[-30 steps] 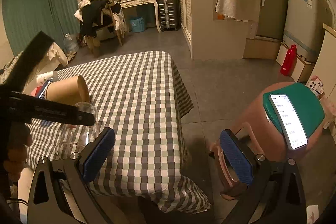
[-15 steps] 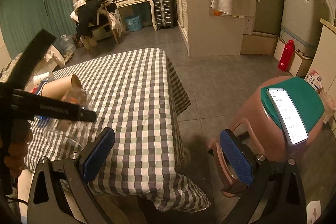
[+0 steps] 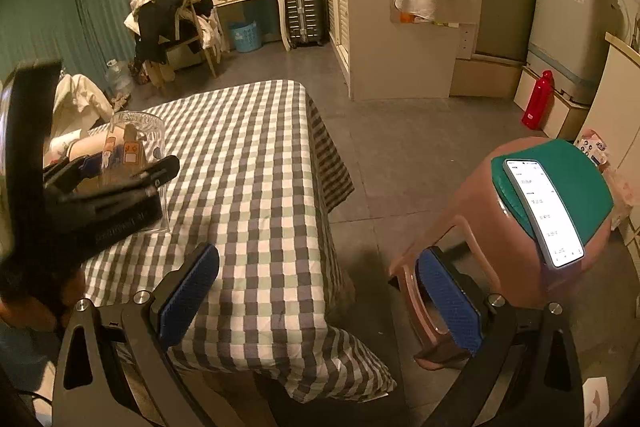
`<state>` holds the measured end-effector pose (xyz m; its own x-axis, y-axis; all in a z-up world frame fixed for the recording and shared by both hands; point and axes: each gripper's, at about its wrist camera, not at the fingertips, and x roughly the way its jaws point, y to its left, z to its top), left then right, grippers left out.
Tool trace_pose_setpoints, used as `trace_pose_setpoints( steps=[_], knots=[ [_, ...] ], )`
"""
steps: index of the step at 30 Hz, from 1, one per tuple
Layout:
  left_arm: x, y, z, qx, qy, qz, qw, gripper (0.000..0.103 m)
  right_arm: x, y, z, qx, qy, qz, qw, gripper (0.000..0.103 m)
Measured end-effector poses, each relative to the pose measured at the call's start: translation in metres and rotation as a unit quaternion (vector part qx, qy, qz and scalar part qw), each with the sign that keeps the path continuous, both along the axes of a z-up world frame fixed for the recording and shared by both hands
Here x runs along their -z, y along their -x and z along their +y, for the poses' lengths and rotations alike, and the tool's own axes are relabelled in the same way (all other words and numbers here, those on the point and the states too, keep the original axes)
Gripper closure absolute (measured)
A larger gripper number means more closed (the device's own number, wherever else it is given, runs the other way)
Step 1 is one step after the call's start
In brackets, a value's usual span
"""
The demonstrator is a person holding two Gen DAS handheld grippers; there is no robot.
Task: Flip cup upside down
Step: 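Rotate the held glass cup with the left gripper to stand it on end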
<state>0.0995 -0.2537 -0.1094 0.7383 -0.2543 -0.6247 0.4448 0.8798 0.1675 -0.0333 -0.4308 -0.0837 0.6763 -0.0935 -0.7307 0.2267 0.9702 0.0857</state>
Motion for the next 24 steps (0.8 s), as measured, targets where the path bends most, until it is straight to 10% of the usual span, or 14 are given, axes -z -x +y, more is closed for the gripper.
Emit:
trace_pose_setpoints(
  steps=[7, 14, 24],
  knots=[
    [0.006, 0.026, 0.007, 0.016, -0.002, -0.054, 0.9984, 0.032, -0.002, -0.001, 0.001, 0.001, 0.003, -0.002, 1.0, 0.003],
    [0.023, 0.037, 0.025, 0.013, 0.0, 0.025, 0.9996, 0.033, -0.003, 0.0, 0.011, -0.008, 0.005, -0.003, 1.0, 0.003],
    [0.023, 0.031, 0.024, 0.014, 0.005, 0.02, 0.9997, 0.034, -0.006, 0.002, 0.014, -0.007, 0.01, -0.001, 1.0, 0.003]
  ],
)
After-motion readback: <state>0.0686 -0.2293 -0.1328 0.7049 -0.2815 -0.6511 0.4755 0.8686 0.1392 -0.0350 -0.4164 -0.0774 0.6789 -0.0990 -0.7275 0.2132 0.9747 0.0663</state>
